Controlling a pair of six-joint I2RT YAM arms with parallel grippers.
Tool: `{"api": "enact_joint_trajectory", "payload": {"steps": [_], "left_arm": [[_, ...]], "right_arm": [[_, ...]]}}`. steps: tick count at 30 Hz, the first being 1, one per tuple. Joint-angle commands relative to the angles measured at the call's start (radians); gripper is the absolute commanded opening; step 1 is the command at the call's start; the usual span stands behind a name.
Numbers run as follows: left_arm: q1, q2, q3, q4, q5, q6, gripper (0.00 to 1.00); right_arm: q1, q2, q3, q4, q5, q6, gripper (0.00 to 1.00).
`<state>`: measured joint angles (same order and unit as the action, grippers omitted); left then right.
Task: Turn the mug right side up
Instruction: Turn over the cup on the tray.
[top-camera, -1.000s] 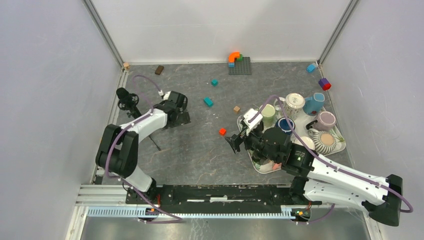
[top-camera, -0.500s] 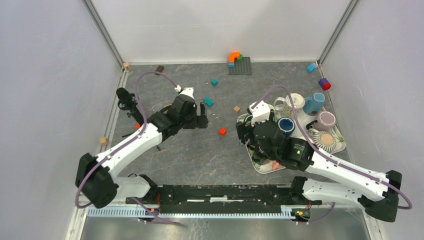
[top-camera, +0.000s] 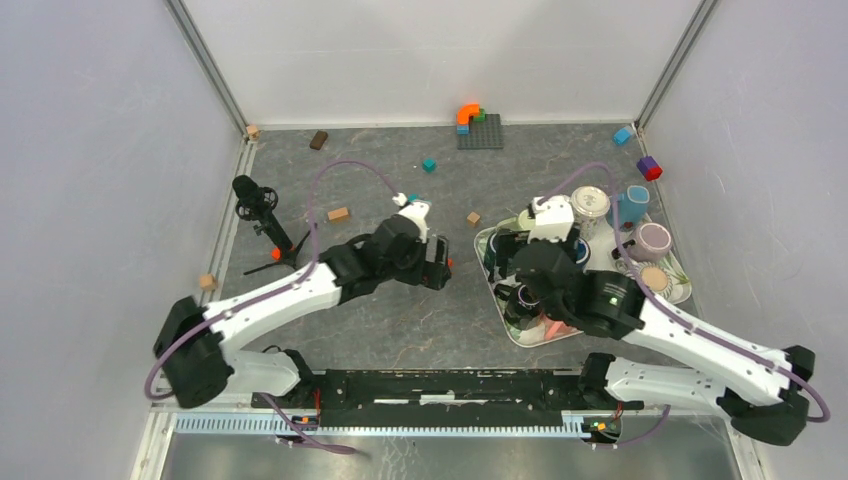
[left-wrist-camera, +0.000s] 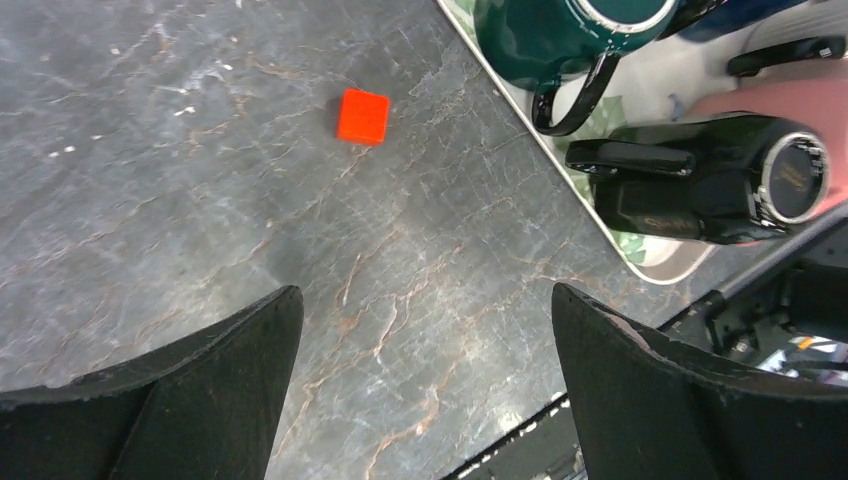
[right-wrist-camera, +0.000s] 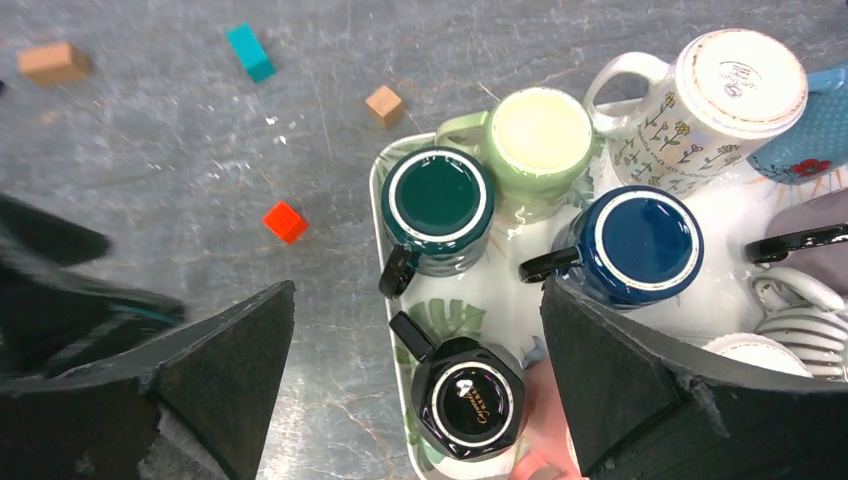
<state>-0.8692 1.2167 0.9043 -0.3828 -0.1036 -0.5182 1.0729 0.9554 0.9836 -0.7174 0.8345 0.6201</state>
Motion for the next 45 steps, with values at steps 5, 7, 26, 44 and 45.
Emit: {"api": "enact_joint_trajectory", "payload": {"steps": [5, 7, 26, 44, 45], "left_arm": [[-0.138, 0.302, 0.226, 0.104, -0.161, -0.047, 1.0], [-0.166, 0.373, 0.284, 0.105, -0.178, -0.053, 1.0], [-0.219, 0.721, 0.602, 0.019, -0.231, -0.058, 0.6], [-0.208, 0.811, 0.647, 0.022, -0.263, -0.022, 0.42], [-0.207, 0.813, 0.649, 0.021, -0.262, -0.021, 0.42]], "right_arm": [[-0.002, -0.201, 0.02, 0.153, -0.006, -0.098, 0.98], [-0.002, -0.218, 0.033, 0.185, 0.0, -0.147, 0.98], [-0.002, -0.333, 0.019, 0.357, -0.007, -0.28, 0.98], [-0.002, -0.34, -0.03, 0.398, -0.04, -0.295, 0.98], [-0.003, -0.34, -0.031, 0.402, -0.045, -0.299, 0.98]]}}
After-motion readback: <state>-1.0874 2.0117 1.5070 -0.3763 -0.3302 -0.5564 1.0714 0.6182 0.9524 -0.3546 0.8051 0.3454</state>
